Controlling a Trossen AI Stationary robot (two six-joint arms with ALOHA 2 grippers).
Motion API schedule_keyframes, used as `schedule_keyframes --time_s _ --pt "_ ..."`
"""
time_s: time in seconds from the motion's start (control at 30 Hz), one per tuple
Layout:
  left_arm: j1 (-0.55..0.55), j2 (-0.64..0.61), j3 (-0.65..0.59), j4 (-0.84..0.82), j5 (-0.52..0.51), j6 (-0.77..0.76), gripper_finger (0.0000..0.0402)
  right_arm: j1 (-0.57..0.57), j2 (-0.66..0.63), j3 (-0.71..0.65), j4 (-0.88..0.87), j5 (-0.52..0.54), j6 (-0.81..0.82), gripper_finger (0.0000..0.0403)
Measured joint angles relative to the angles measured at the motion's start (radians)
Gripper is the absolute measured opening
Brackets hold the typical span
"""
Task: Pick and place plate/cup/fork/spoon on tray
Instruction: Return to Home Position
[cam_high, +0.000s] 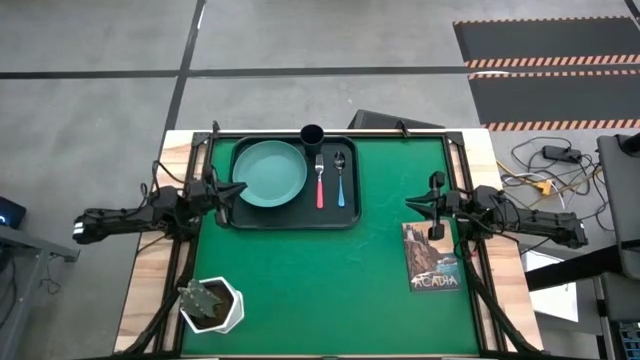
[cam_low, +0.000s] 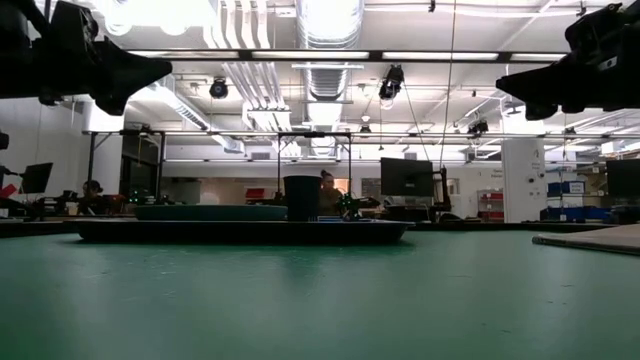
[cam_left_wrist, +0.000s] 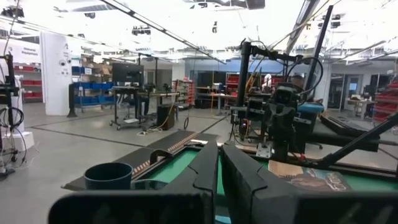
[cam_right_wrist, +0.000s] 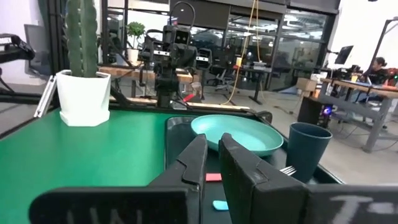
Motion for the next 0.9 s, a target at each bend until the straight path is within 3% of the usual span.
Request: schedule_keyframes --time_s 0.9 --pt "0.0 0.036 -0.003 0.0 0.0 0.001 0.0002 0.0 0.009 -0.001 0.0 0.001 0.017 0.0031"
